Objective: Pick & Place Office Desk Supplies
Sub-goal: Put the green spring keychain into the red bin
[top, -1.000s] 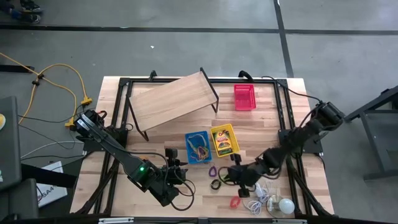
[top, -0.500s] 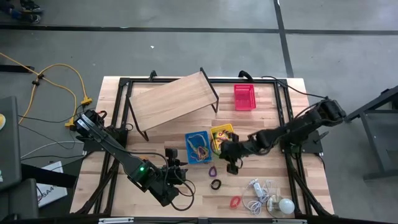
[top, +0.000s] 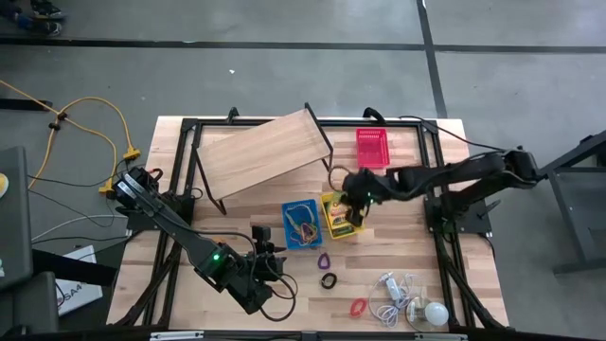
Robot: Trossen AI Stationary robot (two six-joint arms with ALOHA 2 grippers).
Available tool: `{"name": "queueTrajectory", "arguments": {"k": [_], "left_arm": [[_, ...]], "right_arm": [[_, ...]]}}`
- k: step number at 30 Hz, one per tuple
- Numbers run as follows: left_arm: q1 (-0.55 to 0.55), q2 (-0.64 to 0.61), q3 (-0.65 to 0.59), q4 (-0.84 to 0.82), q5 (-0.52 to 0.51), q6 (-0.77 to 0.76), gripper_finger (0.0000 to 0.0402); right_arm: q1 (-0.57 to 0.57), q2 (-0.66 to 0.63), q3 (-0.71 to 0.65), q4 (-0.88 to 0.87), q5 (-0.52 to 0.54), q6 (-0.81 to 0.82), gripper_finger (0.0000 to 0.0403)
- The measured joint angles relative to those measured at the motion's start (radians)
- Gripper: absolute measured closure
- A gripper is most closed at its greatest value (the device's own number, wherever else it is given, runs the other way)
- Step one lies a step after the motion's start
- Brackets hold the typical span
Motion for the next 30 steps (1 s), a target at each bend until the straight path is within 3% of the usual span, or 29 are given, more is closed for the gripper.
{"name": "queueTrajectory", "arguments": {"k": [21, 30], "left_arm": [[0.000, 0.000, 0.000, 0.003, 0.000, 0.001, 0.0289], [0.000, 0.000, 0.000, 0.055, 0.002, 0.002, 0.0289]], "right_arm": [[-0.564, 0.004, 0.000, -0.013, -0.102, -0.140, 0.0380], [-0.685, 0.004, 0.000, -0.015, -0.105, -0.137, 0.0380]]}}
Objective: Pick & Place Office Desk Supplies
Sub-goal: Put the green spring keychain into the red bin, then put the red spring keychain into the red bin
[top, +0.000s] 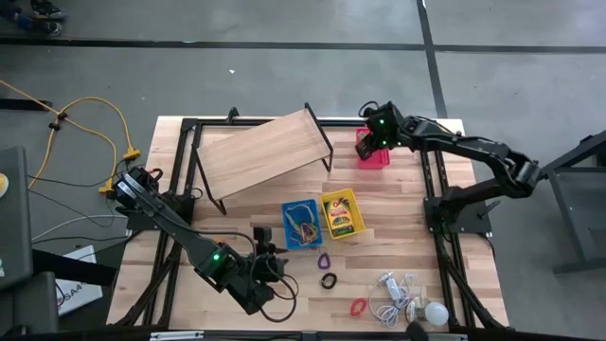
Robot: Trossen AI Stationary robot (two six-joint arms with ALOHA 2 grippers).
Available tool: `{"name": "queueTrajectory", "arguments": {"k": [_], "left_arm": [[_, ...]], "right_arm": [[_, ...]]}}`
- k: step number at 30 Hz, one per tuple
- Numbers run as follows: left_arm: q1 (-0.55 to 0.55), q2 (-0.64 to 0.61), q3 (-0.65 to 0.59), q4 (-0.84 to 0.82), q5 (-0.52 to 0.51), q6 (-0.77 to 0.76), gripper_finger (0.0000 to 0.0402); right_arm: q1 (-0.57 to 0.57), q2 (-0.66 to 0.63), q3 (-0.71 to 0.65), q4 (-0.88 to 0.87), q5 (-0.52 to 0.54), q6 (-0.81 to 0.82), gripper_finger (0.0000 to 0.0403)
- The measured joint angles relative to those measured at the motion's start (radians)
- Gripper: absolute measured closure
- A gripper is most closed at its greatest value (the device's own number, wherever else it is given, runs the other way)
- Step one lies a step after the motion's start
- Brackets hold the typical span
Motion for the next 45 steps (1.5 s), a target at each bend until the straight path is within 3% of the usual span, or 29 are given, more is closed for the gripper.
{"name": "queueTrajectory", "arguments": {"k": [25, 45], "left_arm": [[0.000, 0.000, 0.000, 0.363, 0.000, -0.002, 0.0289], [0.000, 0.000, 0.000, 0.412, -0.001, -0.002, 0.0289]], "right_arm": [[-0.072, 0.000, -0.119, 0.004, 0.008, 0.027, 0.0380], [-0.072, 0.000, -0.119, 0.004, 0.008, 0.049, 0.0351]]}}
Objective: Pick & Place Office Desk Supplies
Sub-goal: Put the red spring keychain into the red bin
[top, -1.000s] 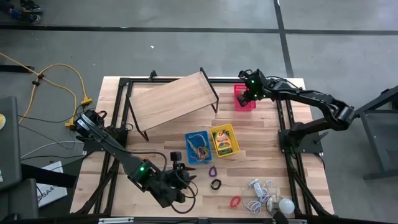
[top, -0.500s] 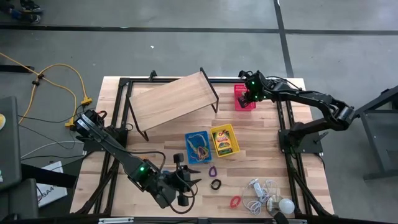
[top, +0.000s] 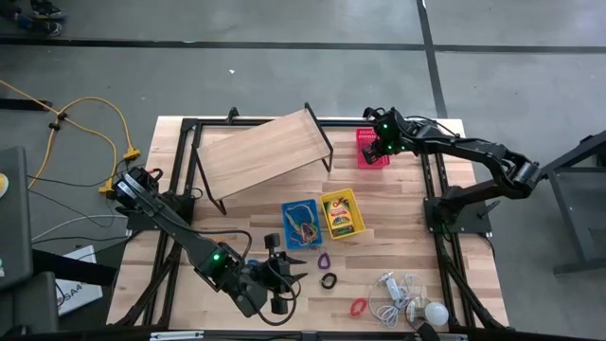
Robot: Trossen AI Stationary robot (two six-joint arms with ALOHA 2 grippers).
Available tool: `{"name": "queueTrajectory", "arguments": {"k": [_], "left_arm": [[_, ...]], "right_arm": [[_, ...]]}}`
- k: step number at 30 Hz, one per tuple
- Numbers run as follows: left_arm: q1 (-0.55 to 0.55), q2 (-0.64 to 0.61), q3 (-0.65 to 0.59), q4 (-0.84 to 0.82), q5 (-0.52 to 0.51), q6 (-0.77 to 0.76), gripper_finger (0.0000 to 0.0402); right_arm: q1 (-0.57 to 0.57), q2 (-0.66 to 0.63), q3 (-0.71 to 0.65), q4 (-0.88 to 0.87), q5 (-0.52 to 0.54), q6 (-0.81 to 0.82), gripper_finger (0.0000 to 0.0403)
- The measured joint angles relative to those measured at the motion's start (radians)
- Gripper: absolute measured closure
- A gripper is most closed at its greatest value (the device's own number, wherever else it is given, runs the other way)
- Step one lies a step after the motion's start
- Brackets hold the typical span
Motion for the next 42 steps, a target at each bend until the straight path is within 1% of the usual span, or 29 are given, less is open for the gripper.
{"name": "queueTrajectory", "arguments": {"k": [17, 23, 26, 33, 42], "left_arm": [[0.000, 0.000, 0.000, -0.001, 0.000, 0.000, 0.0289], [0.000, 0.000, 0.000, -0.002, 0.000, 0.000, 0.0289], [0.000, 0.000, 0.000, -0.002, 0.000, 0.000, 0.0289], [0.000, 0.000, 0.000, -0.002, 0.000, 0.000, 0.0289], [0.000, 0.000, 0.000, -0.002, 0.000, 0.000, 0.0289]], "right_arm": [[0.000, 0.000, 0.000, 0.000, -0.005, -0.017, 0.0350], [0.036, 0.000, 0.000, -0.001, -0.110, -0.070, 0.0350], [0.079, 0.000, 0.000, -0.005, -0.131, -0.082, 0.0350], [0.217, -0.002, 0.000, -0.007, -0.134, -0.102, 0.0350], [0.457, -0.003, 0.000, -0.005, -0.131, -0.013, 0.0350]]}}
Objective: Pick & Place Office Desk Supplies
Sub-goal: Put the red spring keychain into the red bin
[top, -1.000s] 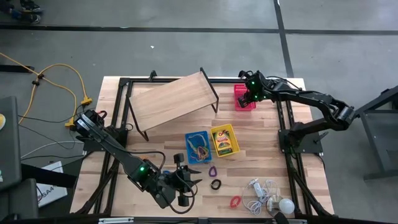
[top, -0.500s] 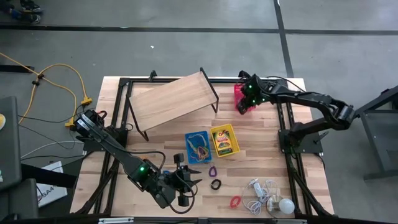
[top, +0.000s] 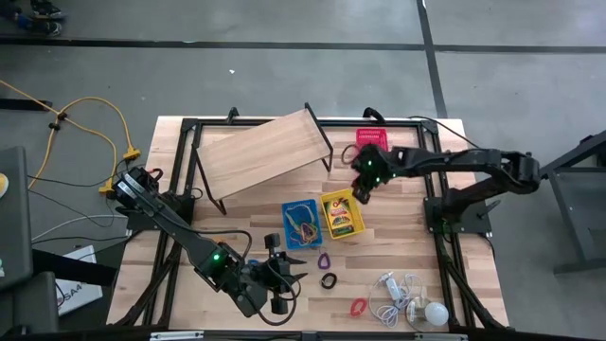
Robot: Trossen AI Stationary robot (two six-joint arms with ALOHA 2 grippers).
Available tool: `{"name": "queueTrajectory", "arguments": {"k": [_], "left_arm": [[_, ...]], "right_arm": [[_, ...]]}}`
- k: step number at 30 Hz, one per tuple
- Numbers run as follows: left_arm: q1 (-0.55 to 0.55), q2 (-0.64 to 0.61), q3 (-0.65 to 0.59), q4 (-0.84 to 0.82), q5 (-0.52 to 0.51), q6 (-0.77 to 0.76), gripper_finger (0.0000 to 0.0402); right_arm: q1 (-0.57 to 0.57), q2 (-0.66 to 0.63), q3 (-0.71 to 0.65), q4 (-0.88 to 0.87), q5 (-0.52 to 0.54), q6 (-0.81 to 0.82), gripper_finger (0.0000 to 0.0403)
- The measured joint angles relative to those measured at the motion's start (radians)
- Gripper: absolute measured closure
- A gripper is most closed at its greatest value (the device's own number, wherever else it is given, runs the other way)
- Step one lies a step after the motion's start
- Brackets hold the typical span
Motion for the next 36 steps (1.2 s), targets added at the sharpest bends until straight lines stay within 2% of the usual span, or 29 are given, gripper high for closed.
{"name": "queueTrajectory", "arguments": {"k": [9, 20, 36], "left_arm": [[0.000, 0.000, 0.000, 0.000, 0.000, 0.000, 0.0289], [0.000, 0.000, 0.000, 0.000, 0.000, 0.000, 0.0289], [0.000, 0.000, 0.000, 0.000, 0.000, 0.000, 0.0289]], "right_arm": [[0.279, 0.000, 0.000, 0.049, 0.062, 0.119, 0.0350], [0.587, -0.001, 0.000, 0.176, 0.081, 0.224, 0.0350], [0.918, -0.001, 0.000, 0.260, 0.137, 0.240, 0.0350]]}}
